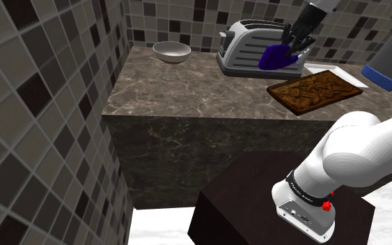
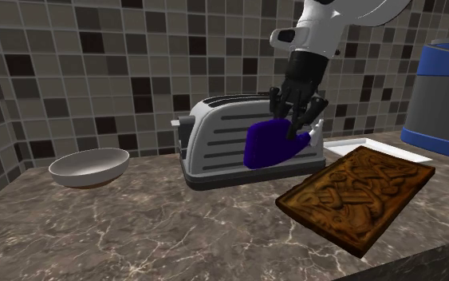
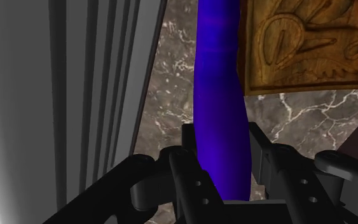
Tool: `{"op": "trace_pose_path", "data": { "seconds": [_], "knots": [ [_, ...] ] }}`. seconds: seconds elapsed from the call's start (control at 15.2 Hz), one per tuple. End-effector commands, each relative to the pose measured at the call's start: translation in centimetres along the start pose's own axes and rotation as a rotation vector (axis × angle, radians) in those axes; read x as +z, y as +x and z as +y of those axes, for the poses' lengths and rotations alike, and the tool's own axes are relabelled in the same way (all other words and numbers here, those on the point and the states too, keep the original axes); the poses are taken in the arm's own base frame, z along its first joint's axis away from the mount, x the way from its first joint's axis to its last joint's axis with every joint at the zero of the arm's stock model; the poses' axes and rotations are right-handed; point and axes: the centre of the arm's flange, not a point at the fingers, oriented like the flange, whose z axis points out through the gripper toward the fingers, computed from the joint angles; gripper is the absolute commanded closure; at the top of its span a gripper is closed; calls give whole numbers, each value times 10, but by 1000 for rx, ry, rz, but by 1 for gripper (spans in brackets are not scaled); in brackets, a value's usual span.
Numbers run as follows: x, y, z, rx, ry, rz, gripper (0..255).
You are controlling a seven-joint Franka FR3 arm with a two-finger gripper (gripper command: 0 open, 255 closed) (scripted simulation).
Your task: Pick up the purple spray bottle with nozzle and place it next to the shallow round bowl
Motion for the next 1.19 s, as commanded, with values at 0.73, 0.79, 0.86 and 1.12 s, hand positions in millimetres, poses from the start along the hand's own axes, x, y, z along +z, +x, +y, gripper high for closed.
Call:
{"op": "trace_pose_path", "data": {
  "seconds": [0.73,0.79,0.86,1.12],
  "knots": [
    [-68,17,7,0,0,0,255],
    [-73,19,7,0,0,0,255],
    [-78,20,8,0,0,0,255],
    [-80,47,13,0,0,0,255]
  ]
}}
